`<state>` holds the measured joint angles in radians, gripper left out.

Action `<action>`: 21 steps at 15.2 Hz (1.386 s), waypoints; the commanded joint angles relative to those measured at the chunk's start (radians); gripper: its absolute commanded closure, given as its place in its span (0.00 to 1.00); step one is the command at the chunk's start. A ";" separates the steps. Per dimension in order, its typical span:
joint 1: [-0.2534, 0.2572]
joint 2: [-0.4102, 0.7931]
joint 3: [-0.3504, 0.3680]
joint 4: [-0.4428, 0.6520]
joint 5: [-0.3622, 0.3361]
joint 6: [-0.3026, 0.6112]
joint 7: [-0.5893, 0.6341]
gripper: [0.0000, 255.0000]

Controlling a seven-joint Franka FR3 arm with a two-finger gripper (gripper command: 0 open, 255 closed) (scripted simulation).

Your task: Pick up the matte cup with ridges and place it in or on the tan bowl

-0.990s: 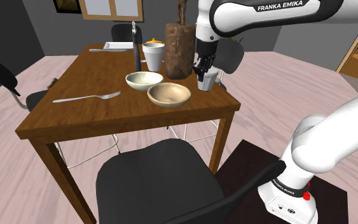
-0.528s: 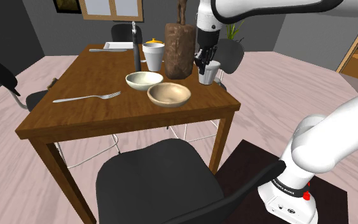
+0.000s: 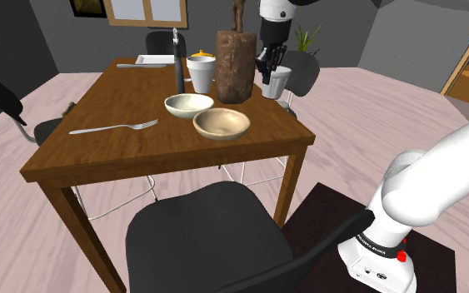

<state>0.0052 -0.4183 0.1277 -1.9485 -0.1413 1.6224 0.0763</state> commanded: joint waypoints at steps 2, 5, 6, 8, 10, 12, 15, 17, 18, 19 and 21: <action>-0.001 0.013 0.001 0.052 -0.001 -0.038 -0.005 1.00; -0.003 0.028 0.002 0.107 -0.002 -0.078 -0.011 1.00; -0.003 0.034 0.003 0.126 -0.003 -0.092 -0.012 1.00; -0.004 0.045 0.004 0.164 -0.004 -0.119 -0.016 1.00; 0.002 0.059 0.023 0.184 -0.002 -0.129 0.008 1.00; 0.016 0.089 0.060 0.226 0.002 -0.148 0.057 1.00; 0.036 0.144 0.117 0.299 0.001 -0.180 0.131 1.00; 0.051 0.188 0.155 0.356 -0.004 -0.203 0.182 1.00; 0.059 0.211 0.174 0.387 -0.008 -0.215 0.208 1.00; 0.067 0.237 0.194 0.420 -0.014 -0.228 0.234 1.00; 0.086 0.293 0.233 0.491 -0.029 -0.257 0.288 1.00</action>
<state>0.0823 -0.1482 0.3422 -1.4883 -0.1645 1.3794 0.3371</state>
